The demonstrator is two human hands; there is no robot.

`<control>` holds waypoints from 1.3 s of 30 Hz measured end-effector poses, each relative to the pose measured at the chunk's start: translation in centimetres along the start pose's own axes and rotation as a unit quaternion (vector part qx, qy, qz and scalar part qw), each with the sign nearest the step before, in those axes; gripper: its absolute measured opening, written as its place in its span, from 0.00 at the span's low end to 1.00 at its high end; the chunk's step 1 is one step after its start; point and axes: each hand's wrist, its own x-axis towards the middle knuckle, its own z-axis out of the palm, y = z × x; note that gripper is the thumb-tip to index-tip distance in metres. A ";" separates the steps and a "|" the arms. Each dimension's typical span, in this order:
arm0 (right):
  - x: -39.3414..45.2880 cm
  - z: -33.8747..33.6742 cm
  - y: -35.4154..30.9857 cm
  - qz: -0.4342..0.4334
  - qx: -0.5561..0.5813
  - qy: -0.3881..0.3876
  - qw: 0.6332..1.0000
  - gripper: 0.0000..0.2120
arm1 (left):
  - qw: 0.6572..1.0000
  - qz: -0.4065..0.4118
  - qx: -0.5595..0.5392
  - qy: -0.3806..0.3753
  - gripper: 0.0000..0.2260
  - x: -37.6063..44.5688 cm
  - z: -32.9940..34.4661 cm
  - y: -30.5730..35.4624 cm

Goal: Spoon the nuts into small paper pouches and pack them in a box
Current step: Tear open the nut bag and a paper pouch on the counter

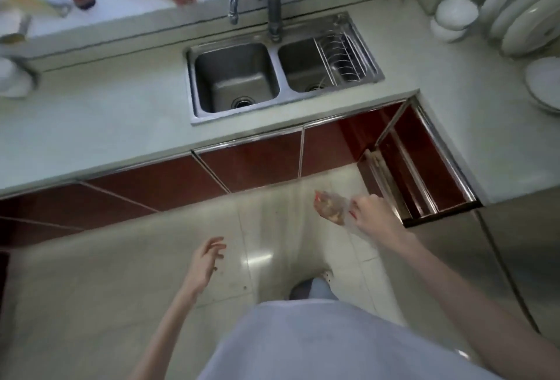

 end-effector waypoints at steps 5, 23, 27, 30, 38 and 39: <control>-2.1 3.6 -4.2 -0.001 -0.053 -0.038 0.998 0.07 | 0.994 -0.070 -0.063 0.051 0.14 -4.3 -5.2 -10.2; -6.1 18.0 -19.8 -0.086 -0.212 -0.226 0.947 0.14 | 0.933 -0.189 -0.211 0.224 0.11 -17.0 -18.6 -35.4; -3.5 20.7 -26.5 -0.139 -0.214 -0.226 0.940 0.16 | 0.910 -0.213 -0.247 0.255 0.10 -16.7 -21.6 -37.7; -0.9 22.4 -32.5 -0.177 -0.196 -0.231 0.936 0.16 | 0.899 -0.218 -0.268 0.270 0.10 -16.0 -23.6 -38.6; 6.5 23.8 -49.6 -0.283 -0.188 -0.215 0.915 0.10 | 0.863 -0.270 -0.316 0.288 0.09 -13.7 -30.1 -39.9; 7.1 23.9 -51.2 -0.291 -0.190 -0.215 0.912 0.09 | 0.860 -0.274 -0.320 0.289 0.09 -13.3 -31.1 -40.1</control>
